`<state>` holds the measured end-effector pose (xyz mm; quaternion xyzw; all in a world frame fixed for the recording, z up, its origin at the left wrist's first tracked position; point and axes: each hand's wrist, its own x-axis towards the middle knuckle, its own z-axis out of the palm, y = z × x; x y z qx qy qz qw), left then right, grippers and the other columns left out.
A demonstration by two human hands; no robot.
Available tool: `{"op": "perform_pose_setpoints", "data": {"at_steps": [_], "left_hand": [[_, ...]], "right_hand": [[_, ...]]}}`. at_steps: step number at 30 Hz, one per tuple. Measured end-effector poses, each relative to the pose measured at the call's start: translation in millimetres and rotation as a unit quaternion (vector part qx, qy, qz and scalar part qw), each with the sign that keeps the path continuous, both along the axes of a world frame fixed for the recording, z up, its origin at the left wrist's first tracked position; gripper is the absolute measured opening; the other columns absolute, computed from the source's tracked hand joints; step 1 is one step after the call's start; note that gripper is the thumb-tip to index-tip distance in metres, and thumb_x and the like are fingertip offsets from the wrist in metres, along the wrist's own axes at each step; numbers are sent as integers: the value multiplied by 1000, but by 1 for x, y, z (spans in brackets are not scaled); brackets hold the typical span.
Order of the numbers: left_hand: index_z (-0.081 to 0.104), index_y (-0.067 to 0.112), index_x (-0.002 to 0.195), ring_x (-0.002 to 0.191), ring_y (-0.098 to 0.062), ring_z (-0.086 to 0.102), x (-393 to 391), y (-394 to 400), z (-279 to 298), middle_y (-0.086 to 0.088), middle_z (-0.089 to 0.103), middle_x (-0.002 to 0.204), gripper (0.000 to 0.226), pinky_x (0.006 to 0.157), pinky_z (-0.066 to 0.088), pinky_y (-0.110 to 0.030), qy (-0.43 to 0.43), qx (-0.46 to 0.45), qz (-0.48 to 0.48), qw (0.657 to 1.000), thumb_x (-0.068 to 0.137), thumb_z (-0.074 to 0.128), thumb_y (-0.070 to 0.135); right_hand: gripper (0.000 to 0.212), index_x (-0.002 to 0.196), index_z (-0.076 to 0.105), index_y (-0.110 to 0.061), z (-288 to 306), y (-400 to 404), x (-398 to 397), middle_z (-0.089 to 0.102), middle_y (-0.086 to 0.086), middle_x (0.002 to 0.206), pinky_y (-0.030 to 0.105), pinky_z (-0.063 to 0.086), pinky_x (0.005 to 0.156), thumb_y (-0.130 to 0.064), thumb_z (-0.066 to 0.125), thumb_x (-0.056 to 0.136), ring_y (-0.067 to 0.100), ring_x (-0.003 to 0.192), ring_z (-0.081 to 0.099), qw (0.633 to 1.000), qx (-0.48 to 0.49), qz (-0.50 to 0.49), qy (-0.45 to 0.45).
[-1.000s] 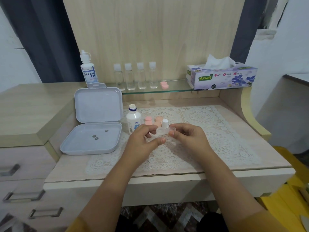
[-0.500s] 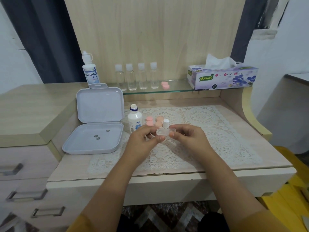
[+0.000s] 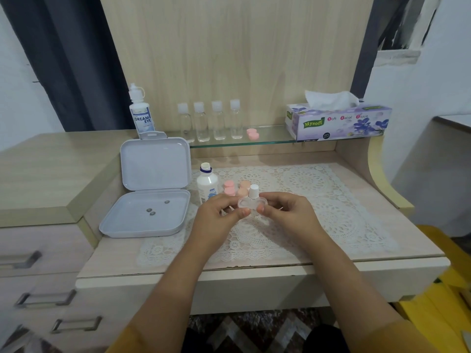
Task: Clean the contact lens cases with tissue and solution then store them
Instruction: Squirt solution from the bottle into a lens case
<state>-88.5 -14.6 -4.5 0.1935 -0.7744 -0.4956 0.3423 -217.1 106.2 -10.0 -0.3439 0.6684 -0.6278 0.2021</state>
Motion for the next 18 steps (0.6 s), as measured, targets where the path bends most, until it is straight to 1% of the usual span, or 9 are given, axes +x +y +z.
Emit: {"op": "perform_pose_setpoints", "data": {"at_steps": [4,6,7,8,10,12,14,17,18], "left_hand": [[74,29,86,67,-2,50,0,-1,-1,5,67,87,17,67,41,-13,5,11,2,1000,77,76,15],[74,29,84,67,-2,49,1,-1,0,4,67,87,16,68,42,-14,3,16,6,1000,78,76,15],[73,29,83,67,-1,49,1,0,0,4,66,86,16,68,42,-15,3,18,9,1000,78,76,15],[73,31,81,66,-1,49,1,0,0,6,66,85,17,68,42,-15,3,20,11,1000,78,76,15],[72,32,79,67,-1,49,1,0,1,8,65,84,18,69,42,-15,2,24,15,1000,78,76,15],[72,29,81,67,0,49,1,0,0,7,66,85,15,70,42,-17,1,27,17,999,79,75,15],[74,25,83,67,-1,49,2,0,-1,6,66,87,11,71,42,-19,2,28,17,999,79,75,15],[75,21,85,70,-4,50,2,-1,-2,3,66,88,8,73,42,-22,1,28,19,999,79,75,16],[74,22,85,70,-4,50,1,-1,-2,4,66,88,8,73,42,-22,0,28,20,999,79,75,16]], "right_hand": [[24,104,75,-23,1,1,1,73,2,93,31,55,86,-27,77,80,20,92,68,1000,4,5,0],[14,100,75,-22,5,4,3,73,-7,89,22,53,82,-20,67,88,7,88,68,999,-28,-7,-24],[17,98,74,-21,7,5,4,72,-10,87,17,50,78,-15,61,91,2,85,65,998,-49,-37,-25],[22,98,73,-21,7,5,3,71,-9,89,15,47,77,-11,55,93,0,84,63,994,-66,-87,-14],[29,103,71,-21,6,5,1,69,-5,100,19,44,81,-7,47,94,4,89,60,977,-69,-200,11],[30,111,68,-21,4,3,-3,64,-4,115,24,44,85,-9,47,93,9,100,57,966,-13,-256,37],[33,119,65,-20,-2,-1,-8,59,-3,123,26,43,86,-11,51,89,10,106,53,964,76,-244,69],[37,118,66,-21,-5,-6,-10,59,-1,123,35,46,93,-21,60,81,16,111,54,958,159,-207,121],[36,116,68,-21,-5,-7,-9,59,-2,121,36,46,93,-24,61,80,17,110,54,953,175,-205,138]]}}
